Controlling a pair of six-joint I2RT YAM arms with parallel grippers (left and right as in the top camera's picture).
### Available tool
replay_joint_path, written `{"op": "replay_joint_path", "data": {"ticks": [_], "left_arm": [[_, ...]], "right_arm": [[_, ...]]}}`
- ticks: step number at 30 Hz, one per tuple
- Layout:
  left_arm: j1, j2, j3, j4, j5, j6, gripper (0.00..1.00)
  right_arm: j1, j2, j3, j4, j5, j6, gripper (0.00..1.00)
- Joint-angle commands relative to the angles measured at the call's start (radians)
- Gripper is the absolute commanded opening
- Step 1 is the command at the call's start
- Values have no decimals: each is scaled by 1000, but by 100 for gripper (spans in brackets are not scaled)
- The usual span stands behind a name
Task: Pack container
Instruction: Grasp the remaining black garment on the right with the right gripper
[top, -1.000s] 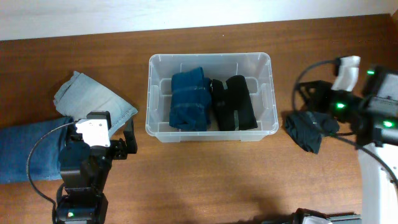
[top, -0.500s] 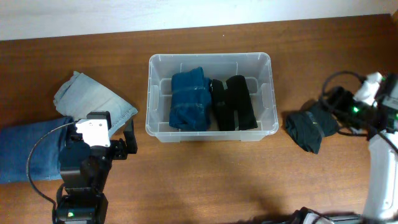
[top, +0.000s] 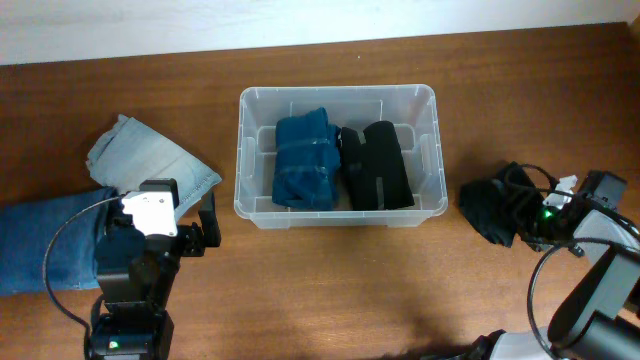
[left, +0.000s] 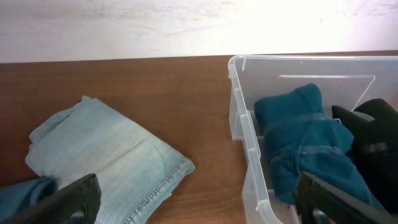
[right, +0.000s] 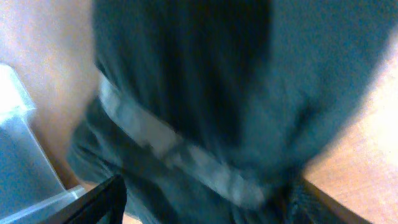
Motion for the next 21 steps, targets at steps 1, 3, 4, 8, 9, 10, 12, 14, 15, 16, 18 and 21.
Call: {"op": "replay_joint_path", "data": {"ticks": [1,3,4,8,9,10,12,14,15,16,18,21], "left_arm": [[-3,1,22,3,10,-2,99],[-3,1,22,4,10,-2,99],[-3,1,22,4,10,-2,100],[-3,1,22,4,7,-2,99],[-3,1,22,5,6,-2,99],[-3,1,22,5,6,-2,99],[-3,1,22,5,6,-2,99],[-3,1,22,5,7,-2,100],[-3,1,22,5,6,-2,99],[-3,1,22,5,6,-2,99],[-3,1,22,5,0,-2,99],[-3,1,22,5,-8,-2,99]], "right_arm": [[-3,79,-21,34,-14,-13,73],[-3,121,-20,76,-21,-13,61],[-3,133,-20,87,-24,-13,56],[-3,142,-20,97,-54,-13,30],[-3,142,-20,100,-70,-13,24],[-3,142,-20,101,-79,-13,22],[-3,139,-17,100,-98,-14,12],[-3,129,-10,100,-127,-28,4],[-3,118,-3,98,-146,-34,4],[-3,106,6,89,-154,-35,4],[-3,64,40,51,-175,-37,4],[-2,-18,105,-26,-209,-74,4]]}}
